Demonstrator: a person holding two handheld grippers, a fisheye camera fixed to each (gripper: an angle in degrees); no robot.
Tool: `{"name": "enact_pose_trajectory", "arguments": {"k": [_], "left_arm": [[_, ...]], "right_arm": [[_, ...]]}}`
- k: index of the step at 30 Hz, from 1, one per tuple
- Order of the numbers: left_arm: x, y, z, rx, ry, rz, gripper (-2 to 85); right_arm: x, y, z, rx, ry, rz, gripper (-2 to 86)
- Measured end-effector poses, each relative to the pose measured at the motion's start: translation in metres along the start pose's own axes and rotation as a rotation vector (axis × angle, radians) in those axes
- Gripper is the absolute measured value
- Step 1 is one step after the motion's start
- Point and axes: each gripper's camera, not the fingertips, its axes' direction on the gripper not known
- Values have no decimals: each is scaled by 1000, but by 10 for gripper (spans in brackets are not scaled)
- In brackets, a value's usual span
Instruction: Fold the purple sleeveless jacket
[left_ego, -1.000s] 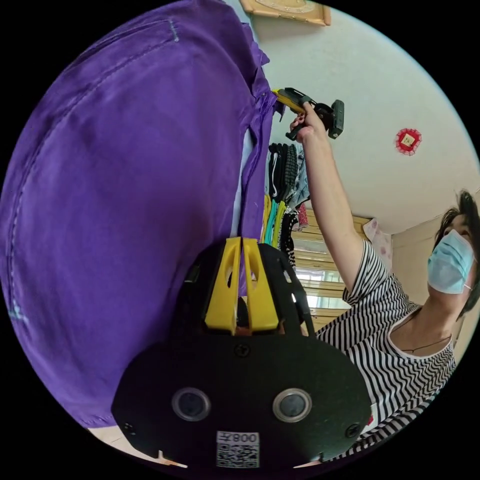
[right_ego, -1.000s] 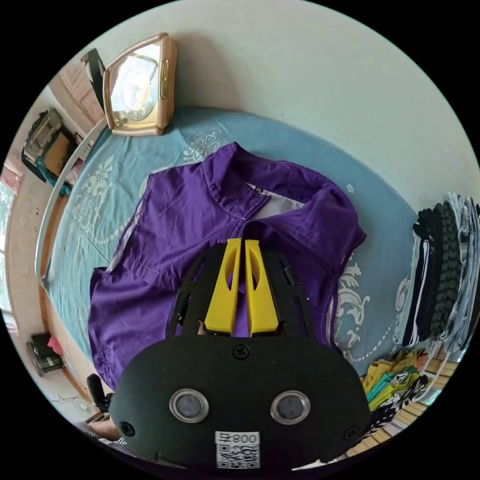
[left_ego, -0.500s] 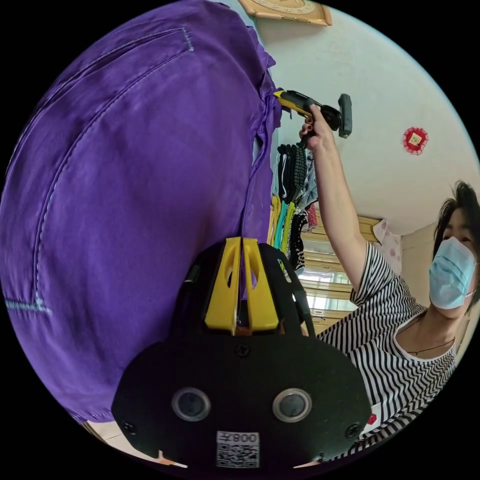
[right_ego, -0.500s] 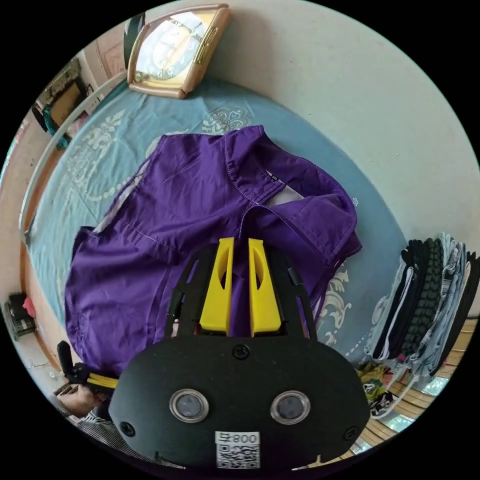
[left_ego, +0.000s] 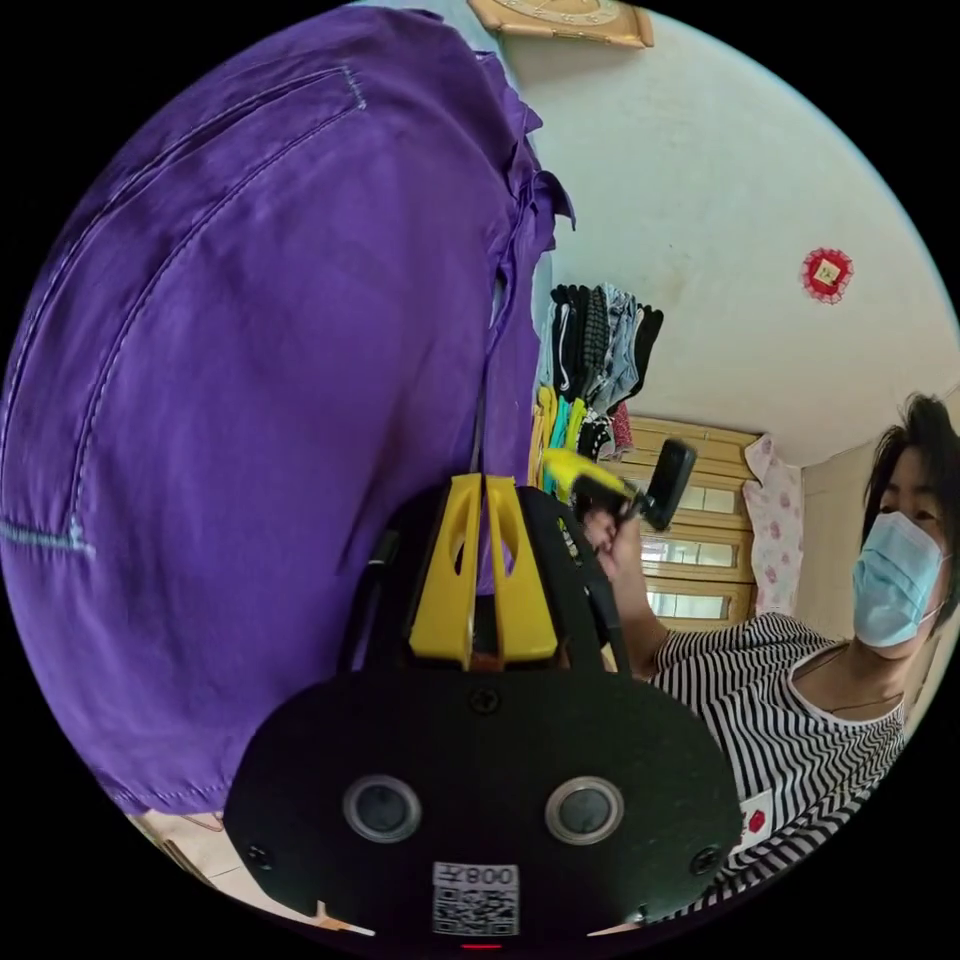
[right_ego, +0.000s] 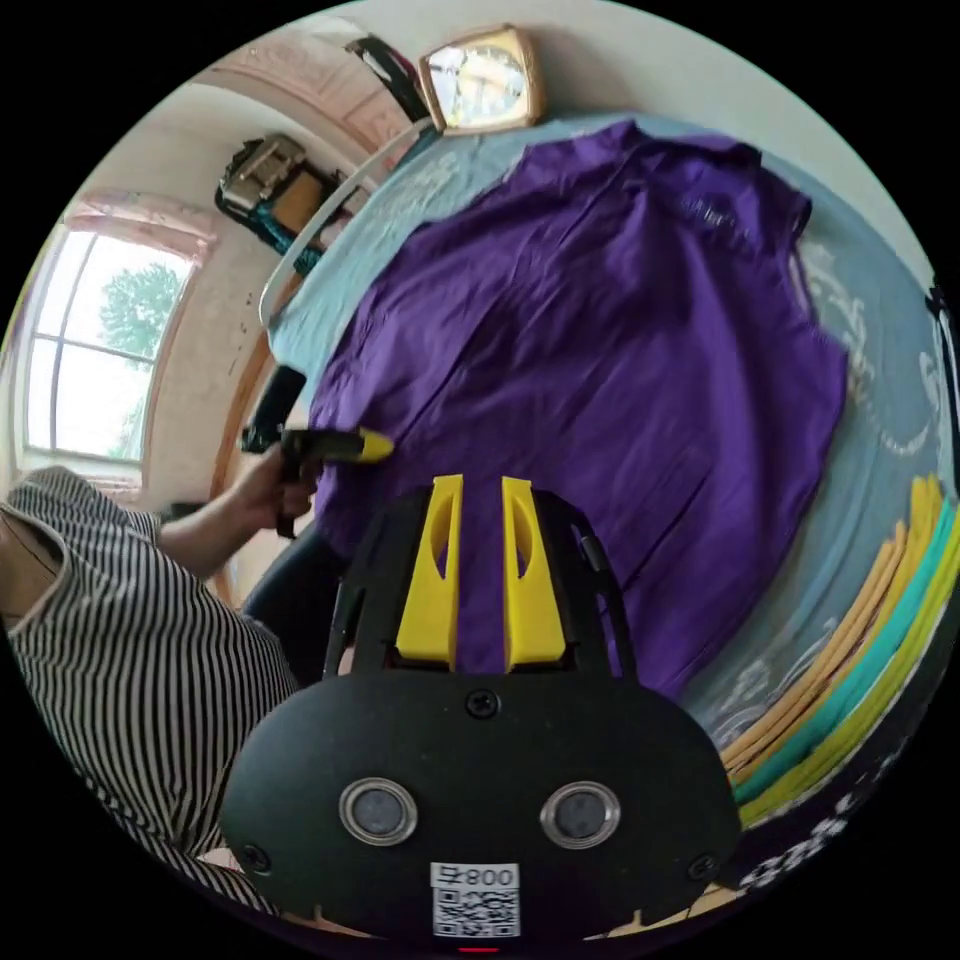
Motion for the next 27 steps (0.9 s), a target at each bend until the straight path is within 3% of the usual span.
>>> {"name": "enact_pose_trajectory", "arguments": {"k": [3,5,10,18,21,27], "left_arm": [[16,-4,-6,9,-30,43,14],[31,-6,-12,3,-94,84,17],[49,-17,-10,-39,-229,103,18],[86,-52,0,-4,-252,165,29],[112,-79,0,22,-327,254,41],[151,-142,0,72,-477,382,62]], "right_arm": [[-28,37,27,-79,2,-17,73],[-45,46,34,-105,166,-49,75],[-56,50,46,-121,234,-90,65],[-26,47,-5,23,5,29,33],[-14,5,-44,165,72,-3,49],[-9,-178,-90,298,316,-162,70]]}}
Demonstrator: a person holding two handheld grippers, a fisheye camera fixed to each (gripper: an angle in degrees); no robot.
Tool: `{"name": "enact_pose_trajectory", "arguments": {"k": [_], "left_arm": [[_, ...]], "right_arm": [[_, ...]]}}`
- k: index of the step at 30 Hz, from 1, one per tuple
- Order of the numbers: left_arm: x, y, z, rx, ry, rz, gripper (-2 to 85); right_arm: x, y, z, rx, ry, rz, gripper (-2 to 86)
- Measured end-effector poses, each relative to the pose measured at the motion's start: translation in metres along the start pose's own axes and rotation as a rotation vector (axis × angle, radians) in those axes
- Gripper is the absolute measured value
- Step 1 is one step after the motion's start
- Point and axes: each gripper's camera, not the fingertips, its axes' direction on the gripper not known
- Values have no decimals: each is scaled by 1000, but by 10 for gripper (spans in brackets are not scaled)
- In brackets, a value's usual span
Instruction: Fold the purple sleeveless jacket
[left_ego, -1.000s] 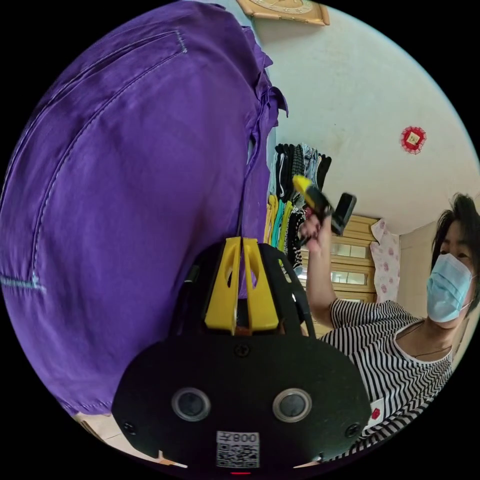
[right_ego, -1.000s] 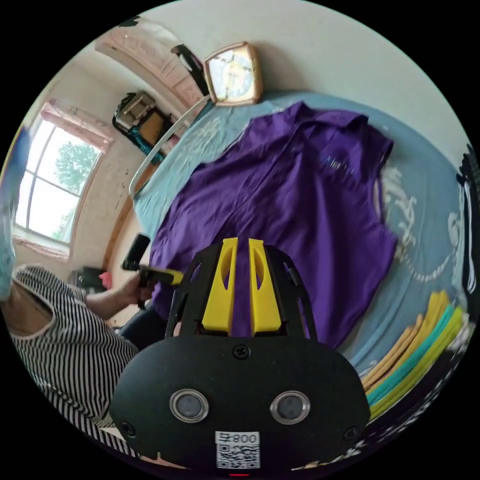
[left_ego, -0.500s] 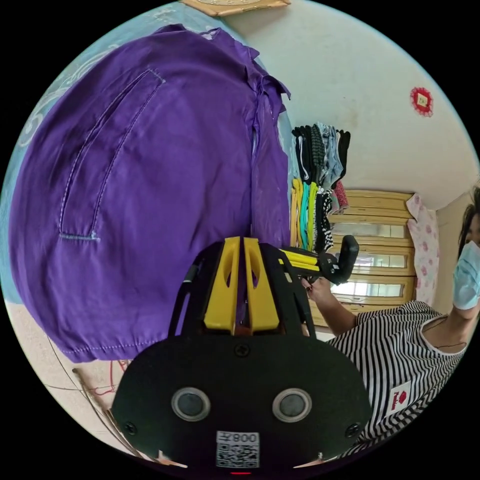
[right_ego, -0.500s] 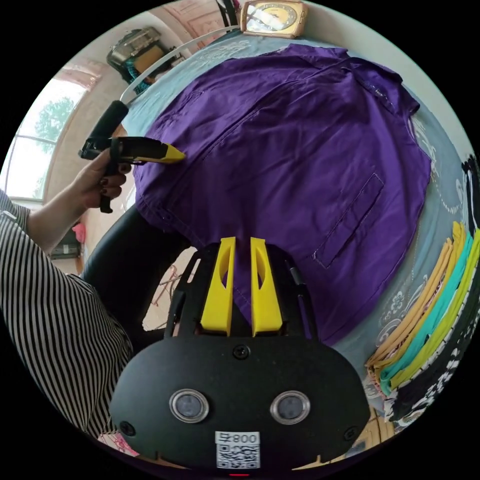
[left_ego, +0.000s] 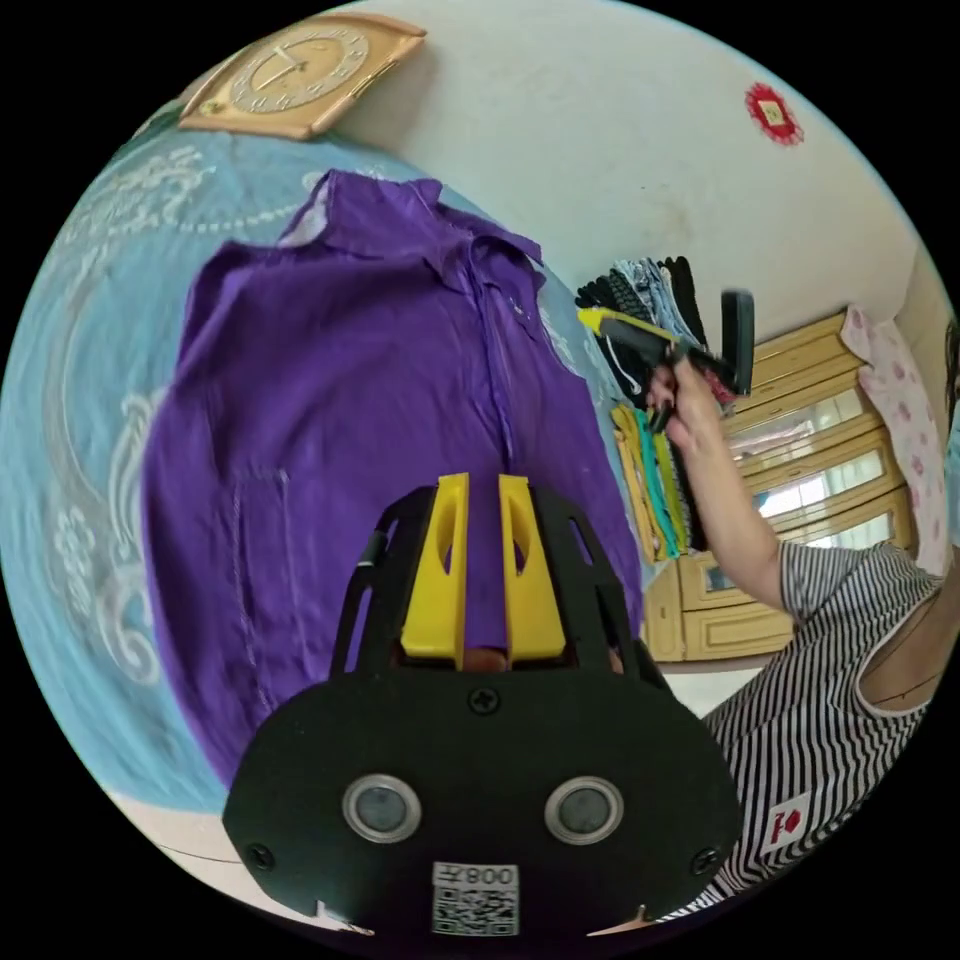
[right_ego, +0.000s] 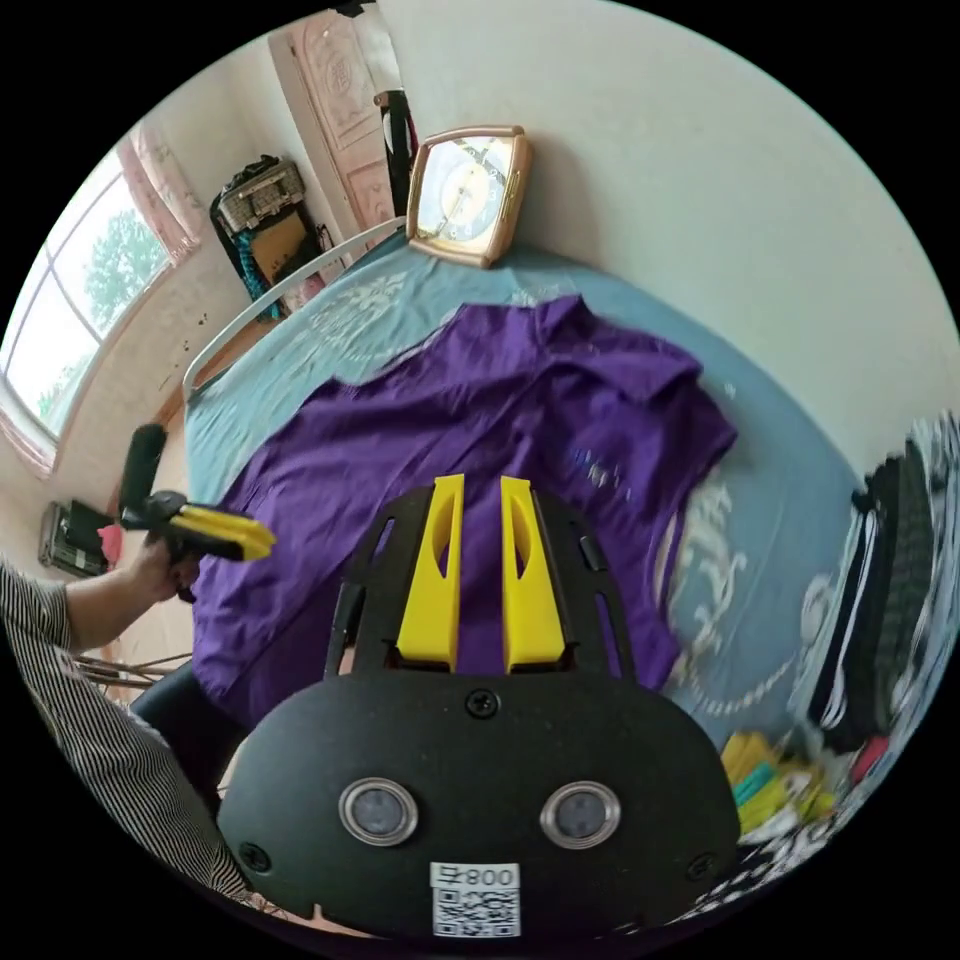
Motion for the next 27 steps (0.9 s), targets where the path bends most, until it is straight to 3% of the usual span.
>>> {"name": "enact_pose_trajectory", "arguments": {"k": [4,8,11,14,18,20,27], "left_arm": [[3,-59,-9,65,-133,84,74],[1,-117,-13,115,-274,145,84],[-2,-151,-5,85,-364,179,75],[-6,-174,13,-20,-429,154,40],[3,-189,13,4,-474,191,14],[8,-203,9,27,-489,198,8],[14,-241,1,49,-508,200,4]], "right_arm": [[4,-115,33,3,86,-54,74],[10,-176,100,-186,203,-55,79],[14,-188,136,-280,189,-37,78],[6,-193,140,-248,179,-36,60],[-8,-205,135,-252,220,-76,20],[-15,-216,127,-213,331,-73,10],[-26,-230,118,-206,209,-77,26]]}}
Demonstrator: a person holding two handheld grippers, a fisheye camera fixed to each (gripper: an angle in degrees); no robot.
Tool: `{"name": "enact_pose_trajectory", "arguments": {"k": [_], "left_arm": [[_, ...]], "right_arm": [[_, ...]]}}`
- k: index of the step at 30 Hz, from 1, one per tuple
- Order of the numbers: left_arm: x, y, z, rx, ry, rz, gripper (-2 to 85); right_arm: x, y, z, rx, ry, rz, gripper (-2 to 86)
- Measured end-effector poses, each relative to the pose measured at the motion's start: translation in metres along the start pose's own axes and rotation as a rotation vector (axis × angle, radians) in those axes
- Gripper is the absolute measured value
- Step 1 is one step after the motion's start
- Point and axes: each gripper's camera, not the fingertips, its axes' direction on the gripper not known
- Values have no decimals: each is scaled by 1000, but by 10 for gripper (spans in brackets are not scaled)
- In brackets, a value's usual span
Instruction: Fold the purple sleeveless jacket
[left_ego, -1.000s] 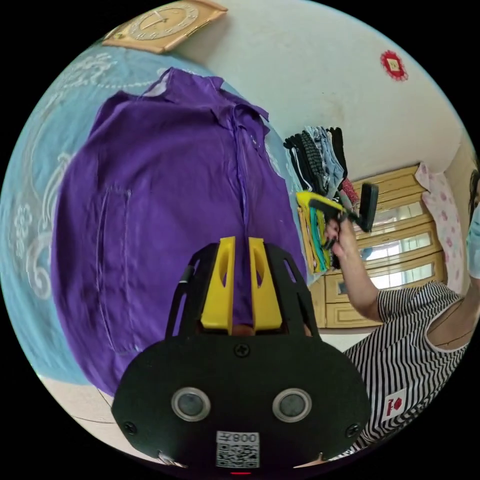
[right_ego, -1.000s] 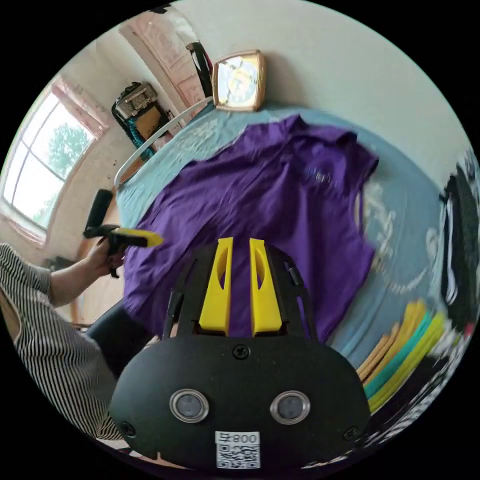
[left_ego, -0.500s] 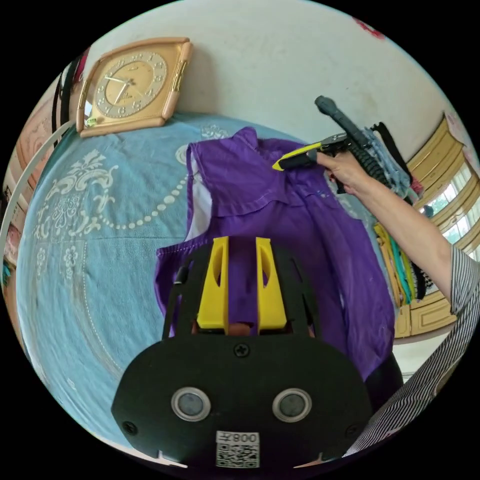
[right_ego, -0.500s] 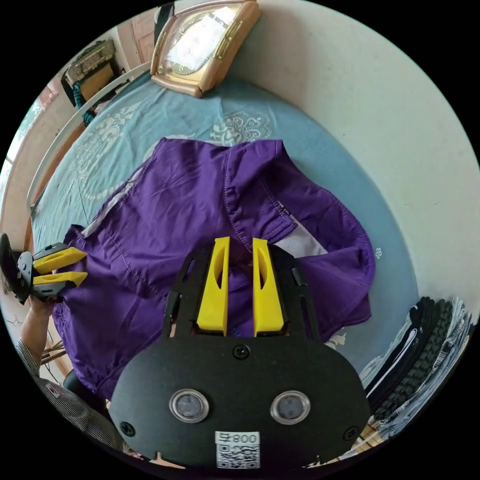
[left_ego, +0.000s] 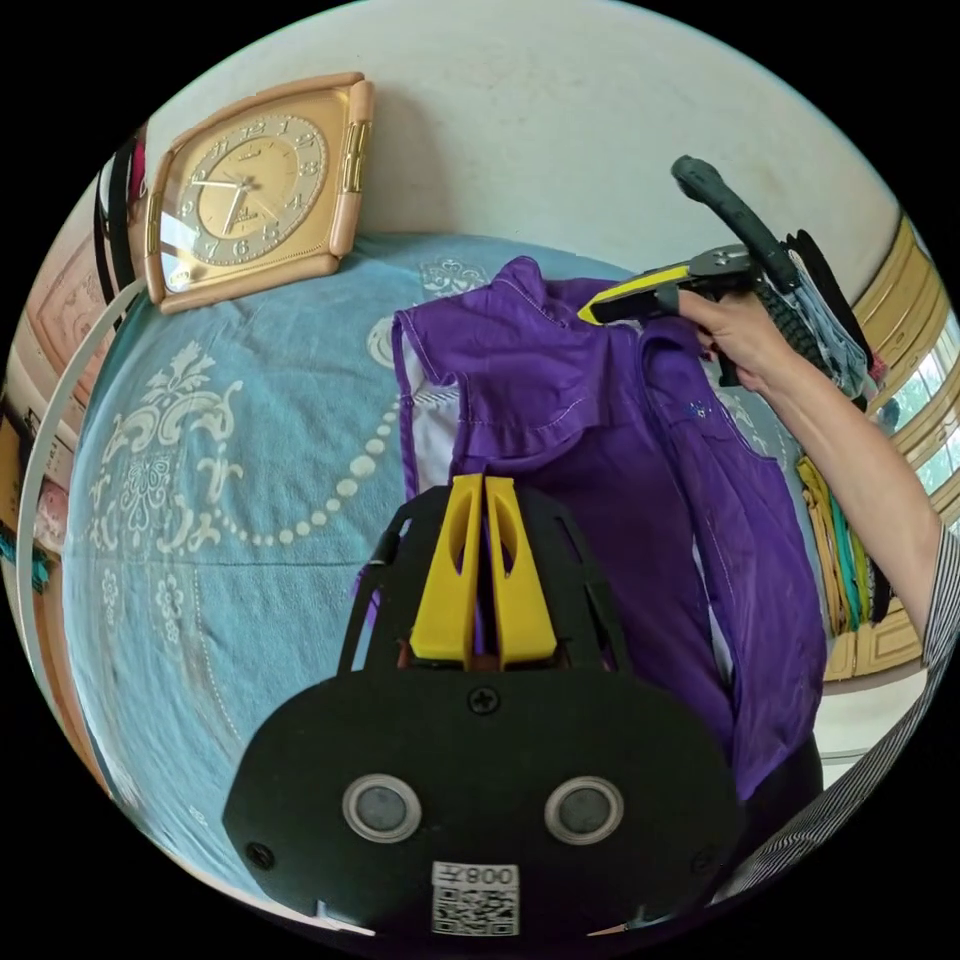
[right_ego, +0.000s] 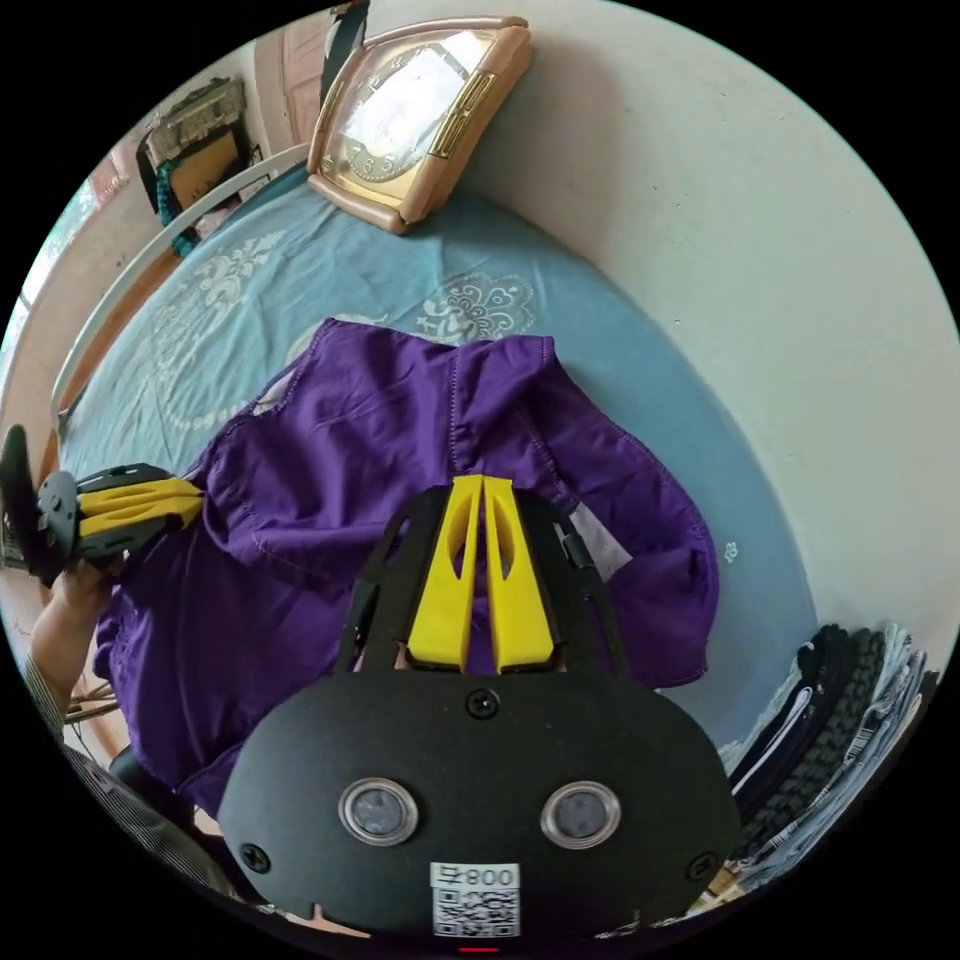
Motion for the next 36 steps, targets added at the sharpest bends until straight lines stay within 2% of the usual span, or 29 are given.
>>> {"name": "enact_pose_trajectory", "arguments": {"k": [2,4,6,12,19,22,24,30,32,36], "left_arm": [[-2,-2,-1,7,24,-8,5],[-3,-1,-2,8,33,-6,5],[-3,-2,-4,13,40,-4,6],[-7,-8,-11,26,42,0,7],[-13,-21,-25,87,32,-7,14],[-17,-25,-16,40,54,-25,26],[-20,-24,-11,10,83,-36,39],[-28,-1,-49,113,150,-62,75],[-24,19,-68,112,151,-48,78],[-10,62,-91,66,182,-26,79]], "right_arm": [[-1,8,-3,1,-35,-6,72],[-3,11,0,-25,-44,-35,77],[-8,10,11,-90,-32,-55,74],[-20,11,4,-89,17,-52,23],[-10,21,-33,45,109,31,14],[-11,26,-14,-55,142,41,18],[-10,38,-16,-26,136,74,22],[4,100,-82,174,97,177,54],[9,146,-113,245,18,197,59],[-14,236,-137,246,-125,135,58]]}}
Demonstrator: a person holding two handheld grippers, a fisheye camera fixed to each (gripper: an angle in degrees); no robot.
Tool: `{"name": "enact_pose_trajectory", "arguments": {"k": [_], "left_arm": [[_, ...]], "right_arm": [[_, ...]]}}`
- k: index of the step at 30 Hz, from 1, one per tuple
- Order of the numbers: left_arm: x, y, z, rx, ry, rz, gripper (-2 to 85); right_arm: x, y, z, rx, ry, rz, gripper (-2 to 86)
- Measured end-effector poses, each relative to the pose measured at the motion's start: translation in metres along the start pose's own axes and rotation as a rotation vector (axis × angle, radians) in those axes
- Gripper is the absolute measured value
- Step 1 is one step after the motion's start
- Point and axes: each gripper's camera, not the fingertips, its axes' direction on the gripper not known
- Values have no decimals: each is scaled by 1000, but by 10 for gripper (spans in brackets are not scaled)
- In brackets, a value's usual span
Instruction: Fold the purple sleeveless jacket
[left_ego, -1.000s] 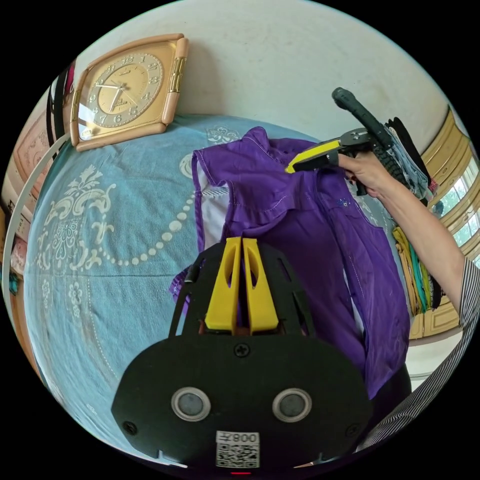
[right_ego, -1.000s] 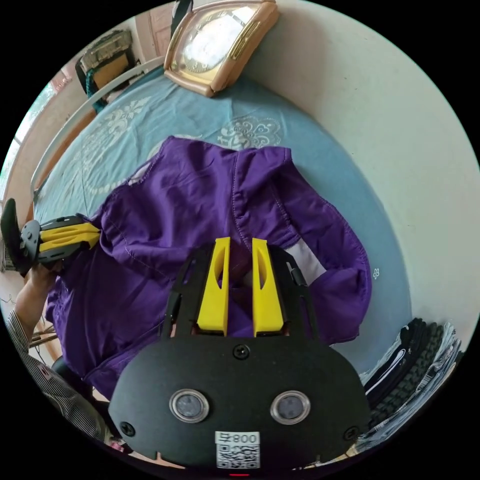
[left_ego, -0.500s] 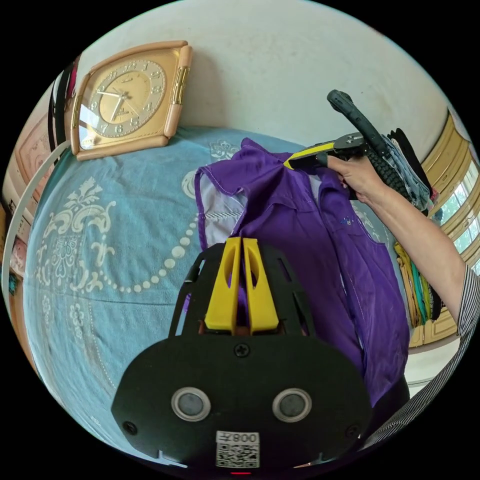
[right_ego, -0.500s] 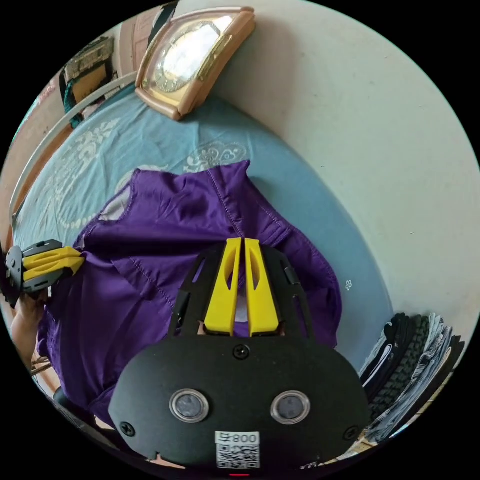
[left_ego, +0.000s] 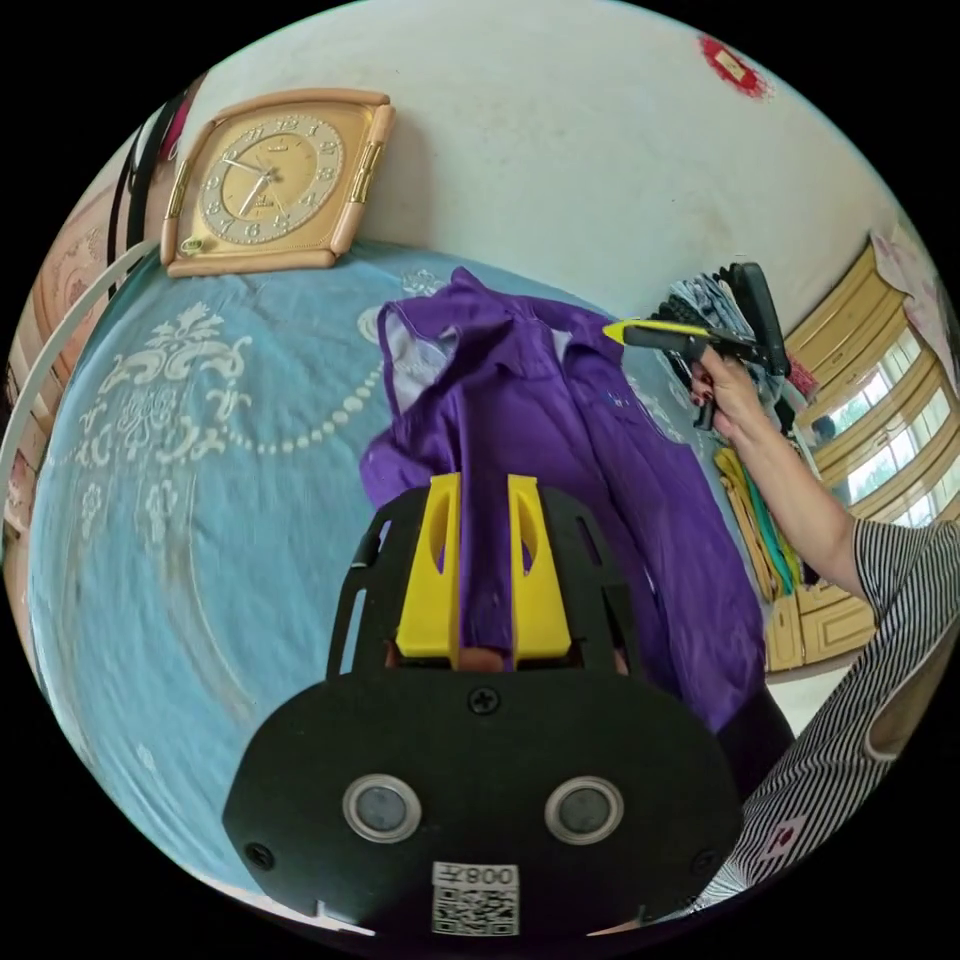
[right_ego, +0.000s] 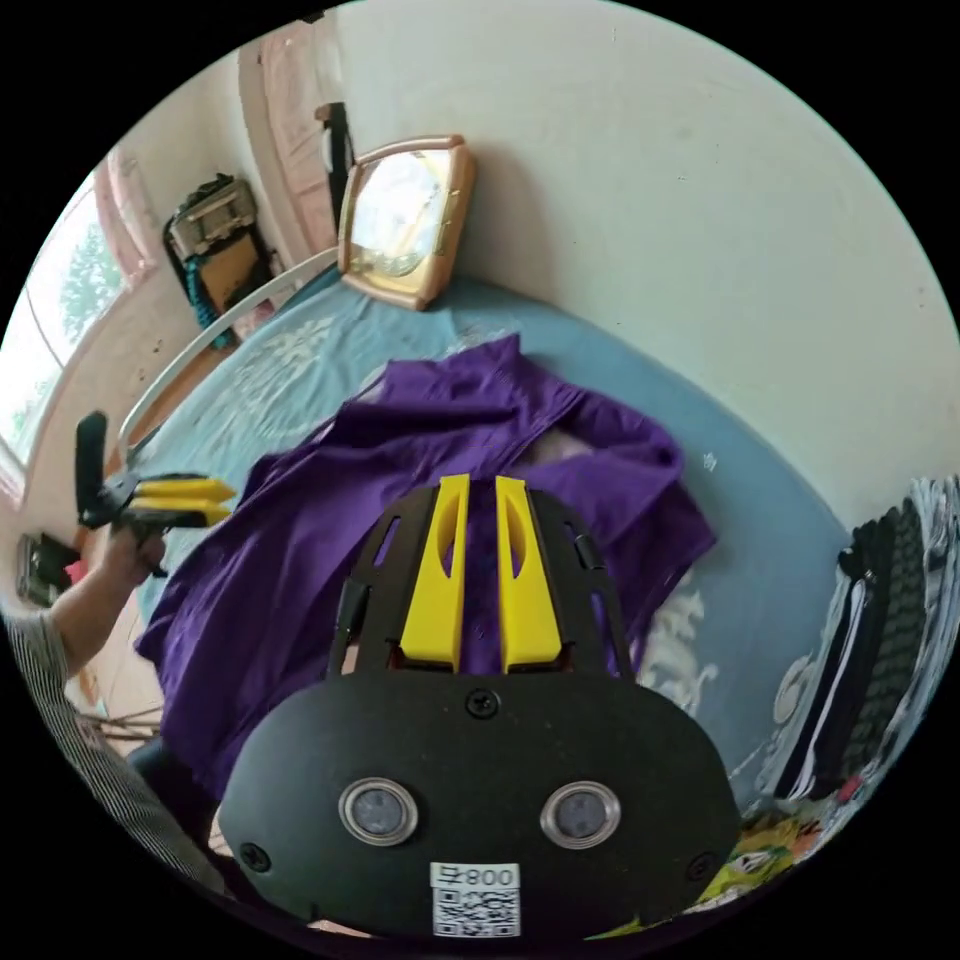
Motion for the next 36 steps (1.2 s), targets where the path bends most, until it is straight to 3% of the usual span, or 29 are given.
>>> {"name": "enact_pose_trajectory", "arguments": {"k": [5,10,15,17,19,29,32,36], "left_arm": [[28,76,-31,-65,81,-61,77],[66,133,-45,-189,115,-78,78],[86,180,-60,-264,60,-146,72],[93,200,-58,-343,-115,-142,50],[97,215,-60,-344,-131,-128,31],[142,261,-88,-338,-195,-179,14],[183,265,-99,-216,-35,-113,38],[247,274,-77,-260,148,53,72]], "right_arm": [[-71,160,-31,-192,-232,-37,53],[-133,247,-66,-282,-377,-7,59],[-180,284,-73,-333,-255,-62,73],[-190,297,-61,-380,-207,-78,73],[-192,306,-66,-355,-189,-86,66],[-153,349,-88,-371,-283,28,8],[-149,360,-106,-328,-350,45,15],[-163,375,-131,-309,-349,-28,50]]}}
